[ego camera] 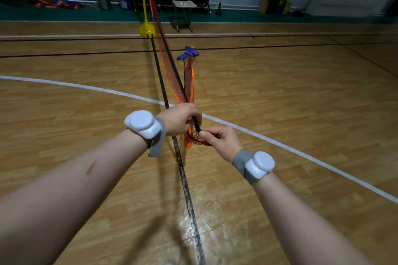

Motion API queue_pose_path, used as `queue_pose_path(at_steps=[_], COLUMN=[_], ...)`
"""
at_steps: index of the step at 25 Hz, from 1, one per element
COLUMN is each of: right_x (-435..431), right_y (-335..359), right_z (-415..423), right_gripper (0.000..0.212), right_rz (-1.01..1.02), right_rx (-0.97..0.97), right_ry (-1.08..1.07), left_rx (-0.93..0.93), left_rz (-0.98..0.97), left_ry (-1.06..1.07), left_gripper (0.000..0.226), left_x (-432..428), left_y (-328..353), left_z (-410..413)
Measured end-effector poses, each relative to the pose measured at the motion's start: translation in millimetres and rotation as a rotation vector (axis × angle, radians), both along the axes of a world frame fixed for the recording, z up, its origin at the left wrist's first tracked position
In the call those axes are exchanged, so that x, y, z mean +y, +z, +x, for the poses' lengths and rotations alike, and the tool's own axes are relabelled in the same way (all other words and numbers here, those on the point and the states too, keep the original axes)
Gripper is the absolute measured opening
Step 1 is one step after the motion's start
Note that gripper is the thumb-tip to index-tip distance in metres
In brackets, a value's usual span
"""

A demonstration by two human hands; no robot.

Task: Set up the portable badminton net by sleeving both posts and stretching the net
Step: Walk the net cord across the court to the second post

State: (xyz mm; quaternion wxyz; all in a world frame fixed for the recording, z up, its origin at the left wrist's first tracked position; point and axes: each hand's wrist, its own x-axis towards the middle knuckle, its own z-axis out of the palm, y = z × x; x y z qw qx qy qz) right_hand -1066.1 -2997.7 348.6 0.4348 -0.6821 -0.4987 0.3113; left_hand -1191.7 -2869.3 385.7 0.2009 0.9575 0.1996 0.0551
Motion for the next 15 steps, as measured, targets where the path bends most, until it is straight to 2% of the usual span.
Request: queue_pose_path(at_steps=[4, 7, 10, 15], right_x=[-7, -15, -20, -28], right_y=[1, -4, -11, -18], right_z=[9, 12, 18, 22], right_gripper=[0.023, 0.003, 0.014, 0.025], right_rz=[-0.014, 0.014, 0.034, -0.019], right_rx=[-0.006, -0.052, -0.068, 0.042], right_ry=[0.034, 0.027, 0.009, 0.071], left_rx=[0.048, 0.071, 0.010, -0.003], left_rz=[-0.018, 0.038, 0.023, 0.094], left_ry=[0.029, 0.085, 0.133, 0.180], left_gripper=[0.014, 0.015, 0.014, 0.014], left_x=[-10, -20, -29, -41], left_y=[4, 9, 17, 22], left_z=[0, 0, 2, 0])
